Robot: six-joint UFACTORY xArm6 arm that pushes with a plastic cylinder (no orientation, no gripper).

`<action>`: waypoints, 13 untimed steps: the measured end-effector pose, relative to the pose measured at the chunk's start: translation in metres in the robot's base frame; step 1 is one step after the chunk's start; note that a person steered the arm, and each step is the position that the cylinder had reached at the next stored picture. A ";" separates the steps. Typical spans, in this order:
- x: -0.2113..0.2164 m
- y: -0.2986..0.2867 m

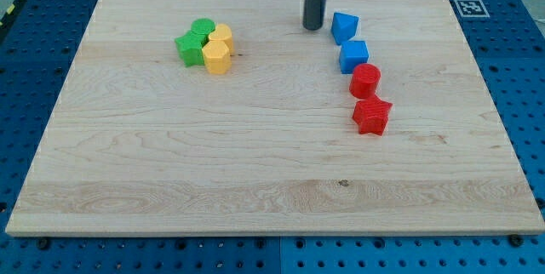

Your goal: Push the green blocks towards the bottom side of the board

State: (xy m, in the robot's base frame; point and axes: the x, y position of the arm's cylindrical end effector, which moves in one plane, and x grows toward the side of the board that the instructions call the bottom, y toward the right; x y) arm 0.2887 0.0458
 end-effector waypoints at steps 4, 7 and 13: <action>0.004 -0.018; 0.005 -0.140; 0.029 -0.163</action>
State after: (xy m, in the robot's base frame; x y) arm 0.3176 -0.1170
